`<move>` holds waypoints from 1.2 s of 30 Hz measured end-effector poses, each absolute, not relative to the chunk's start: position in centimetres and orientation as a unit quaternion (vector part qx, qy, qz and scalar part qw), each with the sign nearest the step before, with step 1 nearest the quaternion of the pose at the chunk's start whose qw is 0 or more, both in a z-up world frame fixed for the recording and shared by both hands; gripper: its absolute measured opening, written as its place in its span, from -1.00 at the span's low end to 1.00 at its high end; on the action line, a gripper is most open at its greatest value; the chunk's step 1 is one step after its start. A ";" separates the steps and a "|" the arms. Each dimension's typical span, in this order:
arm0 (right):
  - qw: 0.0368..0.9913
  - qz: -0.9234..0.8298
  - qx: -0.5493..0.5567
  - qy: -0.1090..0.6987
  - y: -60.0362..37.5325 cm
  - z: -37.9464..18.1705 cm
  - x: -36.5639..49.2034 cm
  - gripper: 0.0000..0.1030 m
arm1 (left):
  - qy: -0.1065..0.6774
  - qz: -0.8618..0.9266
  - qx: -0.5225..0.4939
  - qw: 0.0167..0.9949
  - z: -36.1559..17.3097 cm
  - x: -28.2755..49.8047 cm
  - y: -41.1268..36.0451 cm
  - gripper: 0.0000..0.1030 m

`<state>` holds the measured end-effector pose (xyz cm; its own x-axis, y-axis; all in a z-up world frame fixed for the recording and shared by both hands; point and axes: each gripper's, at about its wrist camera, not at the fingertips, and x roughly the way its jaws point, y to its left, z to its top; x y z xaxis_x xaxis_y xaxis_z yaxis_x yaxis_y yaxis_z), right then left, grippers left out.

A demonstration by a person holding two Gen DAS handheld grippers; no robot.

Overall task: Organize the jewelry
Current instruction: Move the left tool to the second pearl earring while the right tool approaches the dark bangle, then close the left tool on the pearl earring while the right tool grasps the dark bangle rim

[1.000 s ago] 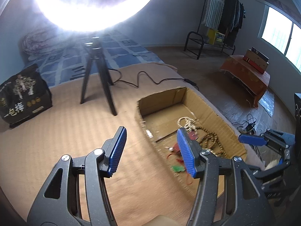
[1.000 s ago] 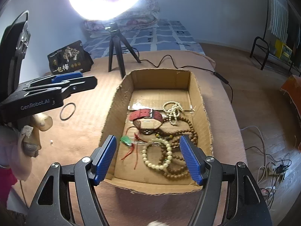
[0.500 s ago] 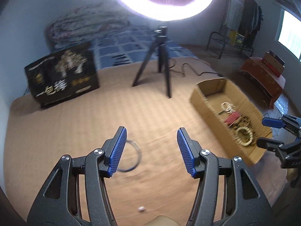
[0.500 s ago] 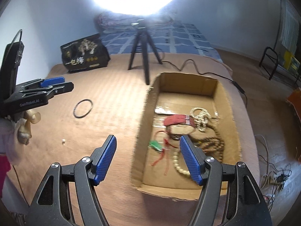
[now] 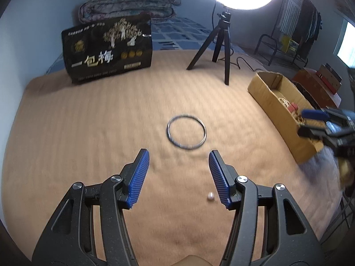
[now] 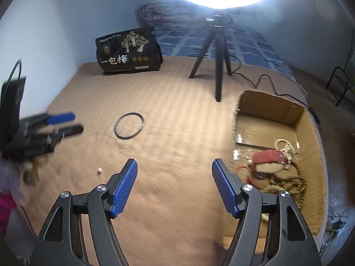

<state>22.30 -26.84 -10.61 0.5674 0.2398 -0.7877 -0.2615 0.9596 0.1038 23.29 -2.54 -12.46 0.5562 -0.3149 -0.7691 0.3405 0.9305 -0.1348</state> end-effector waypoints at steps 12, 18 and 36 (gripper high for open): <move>0.875 0.163 0.011 0.457 -23.2 -12.3 26.3 0.35 | 0.447 -0.217 0.012 0.868 -15.6 19.5 -3.9 0.11; 0.875 0.173 -0.010 0.452 -21.4 -13.6 27.5 0.35 | 0.455 -0.225 0.022 0.861 -16.8 19.4 -5.0 -0.31; 0.865 0.187 -0.010 0.465 -19.6 -16.8 30.2 0.35 | 0.471 -0.224 0.030 0.853 -19.0 20.7 -6.2 -0.79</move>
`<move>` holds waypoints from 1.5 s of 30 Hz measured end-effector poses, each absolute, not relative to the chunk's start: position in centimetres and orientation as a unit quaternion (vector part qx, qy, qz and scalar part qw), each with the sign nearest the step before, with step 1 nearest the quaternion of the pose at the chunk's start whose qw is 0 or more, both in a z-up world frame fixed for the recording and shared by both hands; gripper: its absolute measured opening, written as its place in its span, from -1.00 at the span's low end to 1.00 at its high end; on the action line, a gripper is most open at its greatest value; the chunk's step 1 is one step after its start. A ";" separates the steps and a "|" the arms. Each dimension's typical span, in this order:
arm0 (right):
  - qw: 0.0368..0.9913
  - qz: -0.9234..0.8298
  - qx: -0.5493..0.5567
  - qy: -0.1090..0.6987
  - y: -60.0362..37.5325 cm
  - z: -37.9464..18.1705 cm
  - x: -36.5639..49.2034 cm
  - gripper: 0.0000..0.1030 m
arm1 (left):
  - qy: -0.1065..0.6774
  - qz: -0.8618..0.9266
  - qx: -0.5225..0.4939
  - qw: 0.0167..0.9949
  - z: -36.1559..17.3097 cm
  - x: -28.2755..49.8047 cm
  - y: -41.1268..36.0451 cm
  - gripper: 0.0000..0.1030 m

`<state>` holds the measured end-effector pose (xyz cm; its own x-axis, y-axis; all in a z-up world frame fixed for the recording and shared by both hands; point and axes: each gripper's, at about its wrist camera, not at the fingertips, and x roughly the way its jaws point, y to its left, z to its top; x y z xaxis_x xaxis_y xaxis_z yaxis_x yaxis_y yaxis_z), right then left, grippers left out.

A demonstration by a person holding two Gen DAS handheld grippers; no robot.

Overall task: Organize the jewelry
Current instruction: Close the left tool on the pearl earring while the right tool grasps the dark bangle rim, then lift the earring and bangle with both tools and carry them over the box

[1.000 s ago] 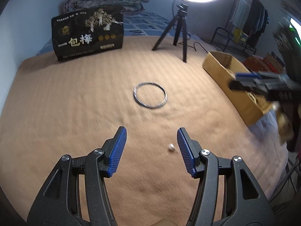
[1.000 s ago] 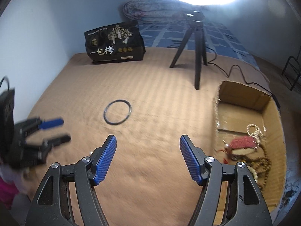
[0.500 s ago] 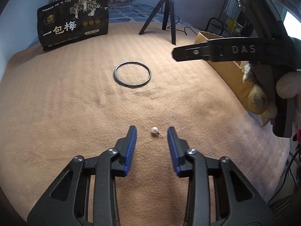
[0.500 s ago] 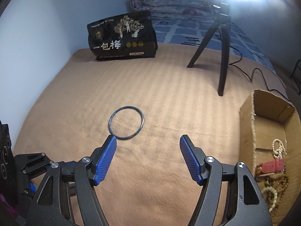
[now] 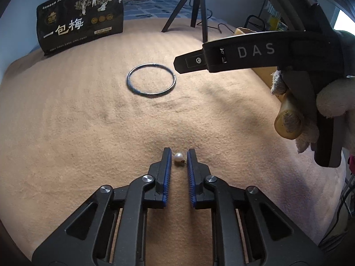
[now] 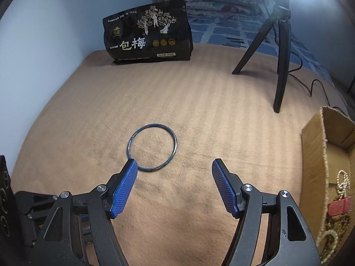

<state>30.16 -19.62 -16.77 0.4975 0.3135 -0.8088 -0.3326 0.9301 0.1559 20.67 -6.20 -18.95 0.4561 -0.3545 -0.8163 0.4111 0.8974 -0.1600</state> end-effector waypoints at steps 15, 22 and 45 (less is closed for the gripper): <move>0.862 0.214 -0.069 0.455 -15.4 -18.6 30.6 0.48 | 0.467 -0.199 0.020 0.861 -19.1 20.6 -3.1 -0.82; 0.857 0.204 -0.084 0.466 -14.0 -19.9 31.6 0.49 | 0.466 -0.195 0.012 0.863 -19.1 20.6 -2.1 -0.82; 0.859 0.192 -0.113 0.461 -14.1 -19.2 30.5 0.37 | 0.461 -0.179 -0.012 0.869 -18.3 20.4 -0.9 -0.83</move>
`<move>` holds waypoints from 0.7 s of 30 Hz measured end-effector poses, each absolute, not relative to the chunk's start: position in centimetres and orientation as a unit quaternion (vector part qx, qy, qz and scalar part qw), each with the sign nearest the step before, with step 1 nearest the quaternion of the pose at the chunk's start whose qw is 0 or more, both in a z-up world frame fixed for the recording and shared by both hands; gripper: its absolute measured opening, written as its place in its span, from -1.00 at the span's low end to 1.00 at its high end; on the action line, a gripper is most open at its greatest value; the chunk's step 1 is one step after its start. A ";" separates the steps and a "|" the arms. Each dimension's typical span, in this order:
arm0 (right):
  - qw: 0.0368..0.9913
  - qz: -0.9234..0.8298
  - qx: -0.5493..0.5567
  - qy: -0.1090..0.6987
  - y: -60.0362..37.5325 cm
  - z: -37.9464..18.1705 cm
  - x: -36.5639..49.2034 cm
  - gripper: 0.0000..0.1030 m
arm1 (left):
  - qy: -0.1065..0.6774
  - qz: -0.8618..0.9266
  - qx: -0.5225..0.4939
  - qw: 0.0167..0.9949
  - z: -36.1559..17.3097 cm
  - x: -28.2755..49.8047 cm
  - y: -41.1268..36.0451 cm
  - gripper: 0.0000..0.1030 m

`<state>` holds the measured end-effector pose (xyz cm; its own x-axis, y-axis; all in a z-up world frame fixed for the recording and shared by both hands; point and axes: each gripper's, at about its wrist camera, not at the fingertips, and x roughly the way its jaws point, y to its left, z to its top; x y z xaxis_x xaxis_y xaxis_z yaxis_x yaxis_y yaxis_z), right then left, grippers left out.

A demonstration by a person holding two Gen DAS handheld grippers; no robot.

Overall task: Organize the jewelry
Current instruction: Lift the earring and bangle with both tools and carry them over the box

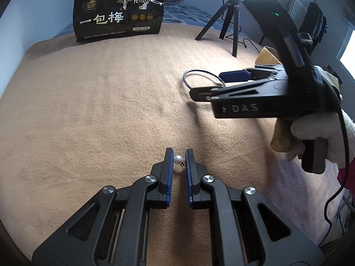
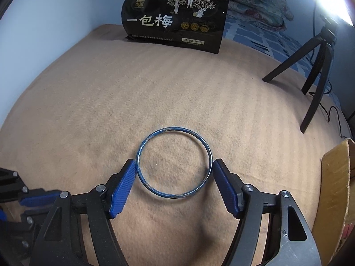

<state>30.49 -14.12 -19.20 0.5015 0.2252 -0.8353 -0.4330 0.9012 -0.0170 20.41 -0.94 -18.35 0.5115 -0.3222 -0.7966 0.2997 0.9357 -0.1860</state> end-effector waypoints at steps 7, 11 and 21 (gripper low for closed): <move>0.864 0.194 -0.099 0.454 -15.5 -18.0 29.2 0.36 | 0.456 -0.175 -0.014 0.873 -17.7 20.2 -0.9 -0.83; 0.868 0.196 -0.088 0.448 -16.7 -16.8 28.1 0.36 | 0.450 -0.176 -0.013 0.875 -17.2 20.2 -1.0 -0.83; 0.880 0.194 -0.080 0.426 -20.2 -13.4 24.5 0.36 | 0.430 -0.190 -0.012 0.883 -14.6 20.4 -3.2 -0.83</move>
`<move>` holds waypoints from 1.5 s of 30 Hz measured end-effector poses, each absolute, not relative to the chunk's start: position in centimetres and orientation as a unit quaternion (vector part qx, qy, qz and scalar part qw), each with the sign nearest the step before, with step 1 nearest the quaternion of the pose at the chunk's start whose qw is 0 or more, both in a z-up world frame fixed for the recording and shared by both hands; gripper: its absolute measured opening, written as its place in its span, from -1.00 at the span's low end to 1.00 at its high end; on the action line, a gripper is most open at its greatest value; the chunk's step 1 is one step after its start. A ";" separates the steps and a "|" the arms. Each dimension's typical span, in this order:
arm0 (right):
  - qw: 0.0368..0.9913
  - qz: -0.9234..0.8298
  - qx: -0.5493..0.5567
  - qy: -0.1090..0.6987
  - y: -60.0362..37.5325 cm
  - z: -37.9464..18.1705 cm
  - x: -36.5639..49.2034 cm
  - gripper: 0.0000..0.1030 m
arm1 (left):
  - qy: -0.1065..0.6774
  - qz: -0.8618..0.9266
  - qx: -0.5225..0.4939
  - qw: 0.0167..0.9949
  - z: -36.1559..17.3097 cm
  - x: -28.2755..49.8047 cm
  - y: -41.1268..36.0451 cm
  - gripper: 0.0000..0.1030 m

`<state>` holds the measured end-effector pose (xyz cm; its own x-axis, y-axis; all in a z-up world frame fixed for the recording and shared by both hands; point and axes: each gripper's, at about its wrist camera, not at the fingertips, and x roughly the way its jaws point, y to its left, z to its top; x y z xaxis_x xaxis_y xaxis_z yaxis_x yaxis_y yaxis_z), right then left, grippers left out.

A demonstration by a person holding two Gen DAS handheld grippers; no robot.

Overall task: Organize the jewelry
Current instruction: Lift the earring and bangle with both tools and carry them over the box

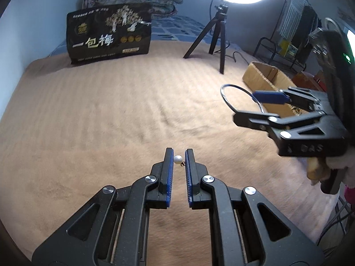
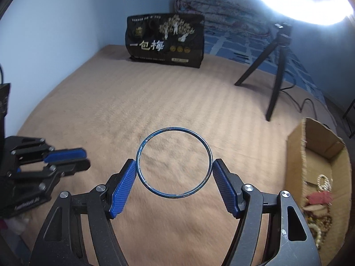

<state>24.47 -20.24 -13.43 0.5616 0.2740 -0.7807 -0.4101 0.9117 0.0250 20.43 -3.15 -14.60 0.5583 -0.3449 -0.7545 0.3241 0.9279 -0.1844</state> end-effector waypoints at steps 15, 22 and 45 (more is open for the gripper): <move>0.902 0.131 -0.055 0.407 -30.0 -10.3 20.6 0.36 | 0.397 -0.237 -0.010 0.887 -11.0 22.3 -10.4 -0.83; 0.909 0.087 -0.033 0.406 -34.8 -9.8 20.7 0.37 | 0.385 -0.261 -0.008 0.885 -9.5 23.9 -14.6 -0.83; 0.910 0.028 -0.027 0.412 -41.9 -10.7 25.9 0.37 | 0.390 -0.303 0.020 0.869 -9.7 29.7 -26.5 -0.83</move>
<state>25.86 -41.86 -10.67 0.6592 0.0279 -0.7514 -0.0724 0.9970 -0.0265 29.72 -26.47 -9.74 0.5118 -0.5106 -0.6909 0.5425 0.8157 -0.2010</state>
